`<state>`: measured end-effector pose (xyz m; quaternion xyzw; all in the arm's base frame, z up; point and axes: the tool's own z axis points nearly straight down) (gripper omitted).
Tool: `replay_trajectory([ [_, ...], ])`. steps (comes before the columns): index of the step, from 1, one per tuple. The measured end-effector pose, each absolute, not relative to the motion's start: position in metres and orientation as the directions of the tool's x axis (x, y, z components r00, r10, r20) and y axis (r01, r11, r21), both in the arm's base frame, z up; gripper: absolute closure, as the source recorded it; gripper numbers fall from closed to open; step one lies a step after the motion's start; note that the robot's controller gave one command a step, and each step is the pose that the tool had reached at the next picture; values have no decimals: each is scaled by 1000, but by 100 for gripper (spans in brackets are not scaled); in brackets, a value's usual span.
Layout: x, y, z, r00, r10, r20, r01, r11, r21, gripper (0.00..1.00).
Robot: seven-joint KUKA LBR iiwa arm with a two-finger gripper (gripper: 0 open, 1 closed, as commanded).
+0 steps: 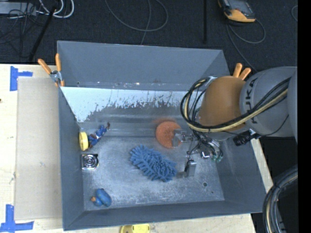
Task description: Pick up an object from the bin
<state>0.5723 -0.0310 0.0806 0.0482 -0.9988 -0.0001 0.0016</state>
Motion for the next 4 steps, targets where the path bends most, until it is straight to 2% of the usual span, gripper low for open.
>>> replay_trajectory([
  [1,583,-2,77,-975,-224,-4,-224,975,-1,0],
  [2,598,12,75,-989,-148,-1,-148,989,2,0],
  [3,571,31,73,-957,-289,-4,-289,957,-2,0],
  [4,547,47,71,-955,-297,1,-297,955,1,0],
])
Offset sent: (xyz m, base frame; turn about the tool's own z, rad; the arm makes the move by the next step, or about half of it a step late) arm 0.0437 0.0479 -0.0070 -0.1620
